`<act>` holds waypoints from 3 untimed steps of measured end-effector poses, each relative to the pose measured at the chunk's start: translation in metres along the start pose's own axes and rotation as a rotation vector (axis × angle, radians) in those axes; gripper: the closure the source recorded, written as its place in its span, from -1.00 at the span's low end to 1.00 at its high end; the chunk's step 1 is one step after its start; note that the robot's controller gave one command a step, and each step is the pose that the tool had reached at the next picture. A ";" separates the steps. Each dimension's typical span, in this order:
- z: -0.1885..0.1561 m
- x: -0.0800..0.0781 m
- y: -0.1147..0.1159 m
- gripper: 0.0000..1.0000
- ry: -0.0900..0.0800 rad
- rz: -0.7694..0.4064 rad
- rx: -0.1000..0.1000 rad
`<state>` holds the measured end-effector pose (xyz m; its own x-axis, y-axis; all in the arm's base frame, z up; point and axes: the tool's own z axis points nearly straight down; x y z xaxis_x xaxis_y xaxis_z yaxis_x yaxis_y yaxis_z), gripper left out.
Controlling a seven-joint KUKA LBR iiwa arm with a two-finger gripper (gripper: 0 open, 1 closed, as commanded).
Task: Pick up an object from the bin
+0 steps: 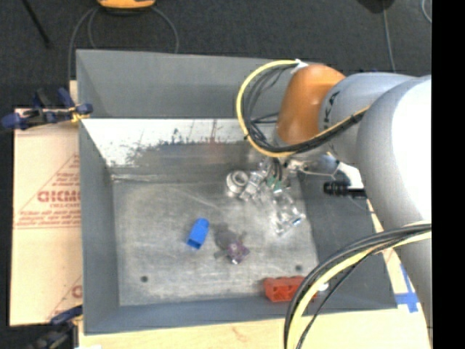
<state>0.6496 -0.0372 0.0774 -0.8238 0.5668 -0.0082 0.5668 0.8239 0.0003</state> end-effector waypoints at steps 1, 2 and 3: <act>-0.081 0.006 0.001 1.00 -0.001 -0.010 -0.006; -0.052 0.002 -0.060 1.00 0.008 0.200 0.003; -0.081 -0.004 -0.037 1.00 0.000 0.005 -0.001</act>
Offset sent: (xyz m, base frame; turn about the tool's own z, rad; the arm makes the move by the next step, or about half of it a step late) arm -0.0072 0.0056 0.0747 -0.0061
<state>0.6320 -0.0697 0.1581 -0.8209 0.5711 -0.0081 0.5711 0.8209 0.0011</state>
